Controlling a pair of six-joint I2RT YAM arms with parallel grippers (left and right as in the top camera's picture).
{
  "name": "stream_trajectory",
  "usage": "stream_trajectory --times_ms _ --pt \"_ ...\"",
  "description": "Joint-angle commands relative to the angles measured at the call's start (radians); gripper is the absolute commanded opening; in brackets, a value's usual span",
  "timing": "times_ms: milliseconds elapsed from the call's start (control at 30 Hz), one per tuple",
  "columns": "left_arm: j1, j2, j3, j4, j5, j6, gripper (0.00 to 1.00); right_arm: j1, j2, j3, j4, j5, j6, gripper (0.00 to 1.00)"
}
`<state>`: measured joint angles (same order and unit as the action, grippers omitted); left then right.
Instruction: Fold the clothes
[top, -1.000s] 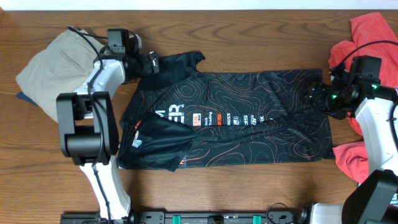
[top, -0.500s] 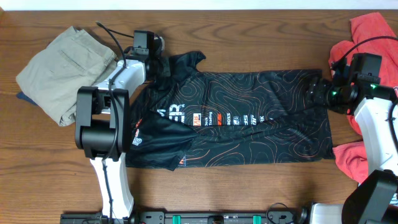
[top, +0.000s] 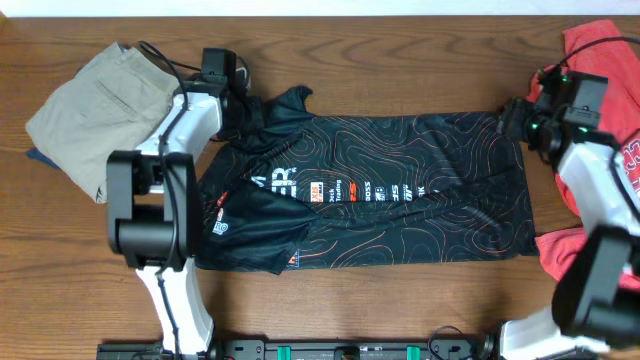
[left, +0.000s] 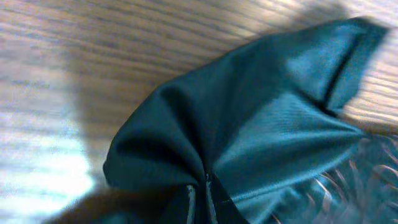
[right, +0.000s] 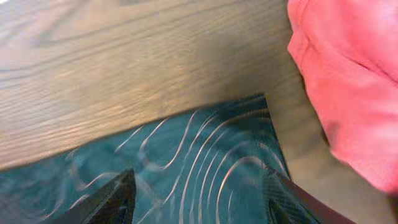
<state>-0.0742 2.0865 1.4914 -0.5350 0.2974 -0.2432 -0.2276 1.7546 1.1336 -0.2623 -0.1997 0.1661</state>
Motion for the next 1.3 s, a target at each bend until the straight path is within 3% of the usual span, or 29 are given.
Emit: stream_trajectory --times_ms 0,333,500,533,600,633,933,1133,1267 --pt "0.003 -0.041 0.000 -0.048 0.009 -0.017 0.06 0.018 0.100 -0.005 0.089 0.059 -0.016 0.65" --pt "0.003 -0.040 -0.001 -0.094 0.008 -0.013 0.06 0.019 0.324 -0.005 0.360 0.092 0.029 0.68" --pt "0.003 -0.040 -0.001 -0.093 0.008 -0.013 0.06 0.018 0.369 -0.005 0.405 0.093 0.039 0.61" --pt "0.003 -0.040 -0.001 -0.094 0.008 -0.013 0.06 0.018 0.369 -0.005 0.407 0.096 0.039 0.51" --pt "0.003 -0.040 -0.001 -0.094 0.008 -0.013 0.06 0.018 0.368 -0.003 0.409 0.098 0.039 0.12" --pt "0.003 -0.040 -0.001 -0.094 0.008 -0.013 0.06 0.018 0.367 -0.002 0.407 0.098 0.039 0.01" --pt "0.010 -0.085 -0.001 -0.194 0.008 -0.008 0.06 -0.009 0.222 -0.001 0.212 0.134 0.039 0.01" --pt "0.014 -0.206 -0.001 -0.329 -0.005 0.032 0.06 -0.053 0.012 -0.001 -0.113 0.166 0.040 0.01" --pt "0.014 -0.280 -0.001 -0.477 -0.092 0.032 0.06 -0.082 -0.085 -0.001 -0.322 0.239 0.058 0.01"
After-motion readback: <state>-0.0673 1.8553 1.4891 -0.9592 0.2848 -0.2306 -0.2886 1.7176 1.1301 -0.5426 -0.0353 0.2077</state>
